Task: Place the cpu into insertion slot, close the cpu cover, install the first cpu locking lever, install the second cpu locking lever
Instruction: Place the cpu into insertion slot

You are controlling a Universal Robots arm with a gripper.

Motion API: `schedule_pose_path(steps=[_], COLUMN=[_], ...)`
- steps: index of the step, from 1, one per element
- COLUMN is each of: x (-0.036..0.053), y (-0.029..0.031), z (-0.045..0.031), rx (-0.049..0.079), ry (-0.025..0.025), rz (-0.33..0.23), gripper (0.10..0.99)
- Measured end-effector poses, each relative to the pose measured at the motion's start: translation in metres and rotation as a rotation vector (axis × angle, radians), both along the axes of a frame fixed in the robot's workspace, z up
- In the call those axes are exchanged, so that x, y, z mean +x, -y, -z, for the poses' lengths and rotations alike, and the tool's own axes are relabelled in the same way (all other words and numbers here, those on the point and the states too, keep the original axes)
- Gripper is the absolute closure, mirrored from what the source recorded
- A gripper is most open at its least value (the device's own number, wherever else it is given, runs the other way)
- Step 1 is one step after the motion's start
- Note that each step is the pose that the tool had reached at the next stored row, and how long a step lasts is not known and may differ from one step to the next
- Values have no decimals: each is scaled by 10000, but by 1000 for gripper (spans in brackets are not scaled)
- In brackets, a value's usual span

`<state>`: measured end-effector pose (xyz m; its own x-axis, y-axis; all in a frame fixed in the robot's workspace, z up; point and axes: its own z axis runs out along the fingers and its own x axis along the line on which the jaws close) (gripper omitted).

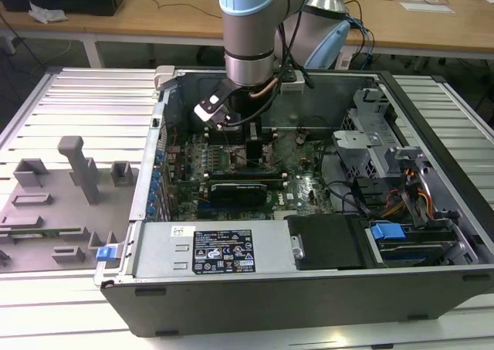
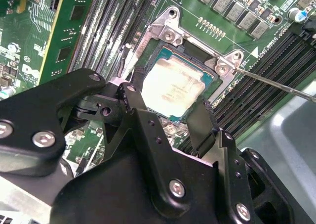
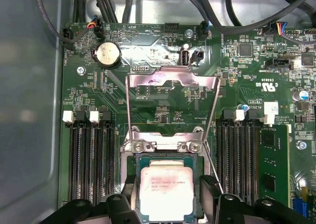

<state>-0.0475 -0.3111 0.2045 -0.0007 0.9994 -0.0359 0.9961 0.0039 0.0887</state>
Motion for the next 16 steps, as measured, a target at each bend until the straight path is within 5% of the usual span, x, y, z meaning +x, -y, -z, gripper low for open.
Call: schedule_pose_path(steps=[5, 14, 16], x=[0, 0, 0], y=[0, 0, 0], z=[-2, -4, -5], rx=[-1, -1, -1], ry=[-1, -1, -2], rz=[0, 0, 0], gripper=[486, 980, 980])
